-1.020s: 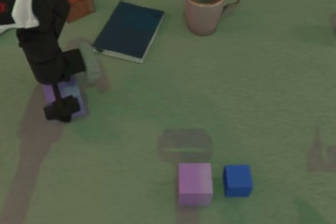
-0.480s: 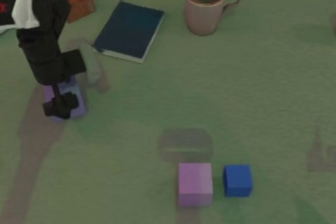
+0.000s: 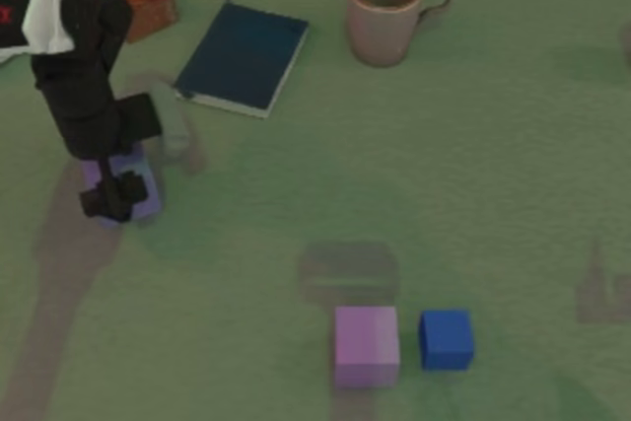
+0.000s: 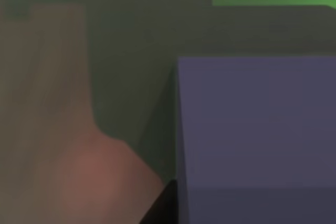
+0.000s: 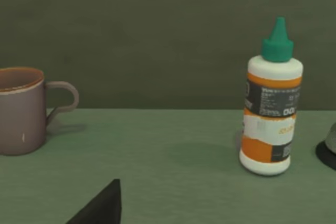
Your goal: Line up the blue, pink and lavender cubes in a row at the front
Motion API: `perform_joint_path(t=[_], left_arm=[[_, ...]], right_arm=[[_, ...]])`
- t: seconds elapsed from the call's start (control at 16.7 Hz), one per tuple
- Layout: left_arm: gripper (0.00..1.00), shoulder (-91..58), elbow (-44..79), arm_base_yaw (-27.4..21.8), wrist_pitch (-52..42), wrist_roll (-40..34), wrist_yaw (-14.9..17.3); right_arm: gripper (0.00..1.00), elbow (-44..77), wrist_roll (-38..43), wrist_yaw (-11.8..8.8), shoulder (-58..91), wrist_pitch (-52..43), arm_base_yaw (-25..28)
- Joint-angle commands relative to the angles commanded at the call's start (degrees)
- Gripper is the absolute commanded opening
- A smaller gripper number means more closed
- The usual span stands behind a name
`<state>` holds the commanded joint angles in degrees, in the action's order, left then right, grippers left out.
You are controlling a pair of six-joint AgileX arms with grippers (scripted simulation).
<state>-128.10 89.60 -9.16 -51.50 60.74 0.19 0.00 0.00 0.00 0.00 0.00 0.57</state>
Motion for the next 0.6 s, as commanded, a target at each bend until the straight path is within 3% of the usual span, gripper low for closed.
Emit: perform_joint_path(t=[0.6], left_arm=[[0.00, 1.40, 1.77, 0.18, -2.89, -0.04, 0.16]], right_arm=[[1.00, 0.00, 0.00, 0.00, 0.00, 0.00, 0.00]])
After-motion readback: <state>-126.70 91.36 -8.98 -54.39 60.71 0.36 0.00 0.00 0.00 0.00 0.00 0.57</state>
